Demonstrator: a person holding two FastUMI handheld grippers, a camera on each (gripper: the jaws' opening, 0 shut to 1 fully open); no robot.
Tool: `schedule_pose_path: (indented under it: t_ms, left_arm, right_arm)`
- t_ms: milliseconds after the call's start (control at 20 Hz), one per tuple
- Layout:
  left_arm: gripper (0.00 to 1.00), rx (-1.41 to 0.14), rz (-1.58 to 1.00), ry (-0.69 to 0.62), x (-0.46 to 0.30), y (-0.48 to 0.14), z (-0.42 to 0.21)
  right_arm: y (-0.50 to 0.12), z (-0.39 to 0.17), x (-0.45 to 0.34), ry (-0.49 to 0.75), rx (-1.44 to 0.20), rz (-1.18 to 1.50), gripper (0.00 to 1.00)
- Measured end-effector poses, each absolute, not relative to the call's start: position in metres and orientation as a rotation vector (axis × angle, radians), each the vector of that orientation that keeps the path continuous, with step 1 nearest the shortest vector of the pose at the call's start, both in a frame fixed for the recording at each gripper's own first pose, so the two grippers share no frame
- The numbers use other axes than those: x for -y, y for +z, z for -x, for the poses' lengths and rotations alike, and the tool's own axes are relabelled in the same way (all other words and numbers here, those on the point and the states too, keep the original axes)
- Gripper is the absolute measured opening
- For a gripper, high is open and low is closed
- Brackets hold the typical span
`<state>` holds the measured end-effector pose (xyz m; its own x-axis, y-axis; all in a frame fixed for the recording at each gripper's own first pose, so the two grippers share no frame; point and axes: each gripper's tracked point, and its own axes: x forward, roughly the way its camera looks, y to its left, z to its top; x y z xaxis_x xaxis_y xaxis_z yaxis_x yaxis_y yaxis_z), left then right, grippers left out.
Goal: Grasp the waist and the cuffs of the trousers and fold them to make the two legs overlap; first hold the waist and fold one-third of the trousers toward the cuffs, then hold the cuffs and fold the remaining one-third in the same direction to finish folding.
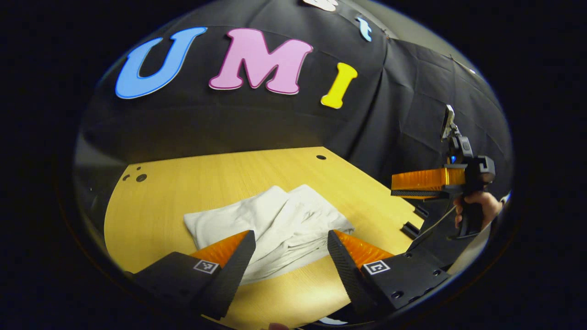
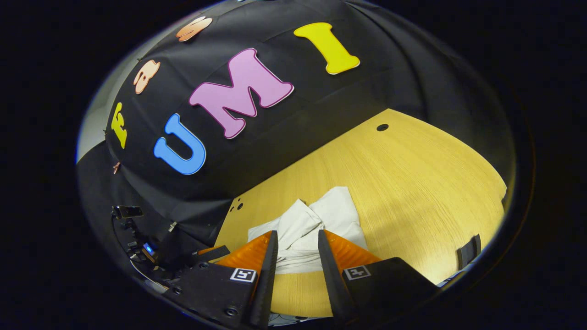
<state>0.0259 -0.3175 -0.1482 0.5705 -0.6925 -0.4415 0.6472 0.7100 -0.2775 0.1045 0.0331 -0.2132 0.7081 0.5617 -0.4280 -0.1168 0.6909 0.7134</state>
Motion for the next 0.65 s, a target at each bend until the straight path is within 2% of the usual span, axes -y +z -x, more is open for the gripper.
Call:
schedule_pose_path:
  t_ms: [50, 100, 150, 250, 350, 400, 500, 600, 650]
  left_arm:
    - [0.98, -0.559, 0.127, -0.772, 0.312, -0.141, -0.027]
    - [0.97, -0.557, 0.165, -0.761, 0.305, -0.133, -0.028]
    - [0.97, -0.554, 0.194, -0.748, 0.3, -0.127, -0.029]
    - [0.97, -0.544, 0.232, -0.725, 0.288, -0.119, -0.034]
    - [0.97, -0.537, 0.263, -0.706, 0.279, -0.113, -0.039]
    - [0.97, -0.535, 0.278, -0.698, 0.276, -0.109, -0.039]
    - [0.97, -0.538, 0.301, -0.692, 0.272, -0.109, -0.041]
    - [0.98, -0.542, 0.302, -0.687, 0.27, -0.11, -0.044]
    - [0.98, -0.544, 0.301, -0.684, 0.269, -0.109, -0.045]
  right_arm:
    - [-0.21, -0.105, -0.038, 0.421, -0.683, -0.711, 0.43]
    - [-0.207, -0.107, -0.041, 0.422, -0.685, -0.709, 0.55]
    - [-0.202, -0.109, -0.045, 0.424, -0.68, -0.717, 0.46]
    - [-0.192, -0.111, -0.053, 0.433, -0.666, -0.715, 0.62]
    - [-0.188, -0.114, -0.06, 0.448, -0.658, -0.69, 0.69]
    - [-0.186, -0.116, -0.064, 0.455, -0.652, -0.679, 0.77]
    - [-0.184, -0.117, -0.071, 0.468, -0.651, -0.662, 0.82]
    - [-0.181, -0.12, -0.077, 0.478, -0.65, -0.658, 0.97]
    - [-0.181, -0.122, -0.079, 0.481, -0.651, -0.658, 0.97]
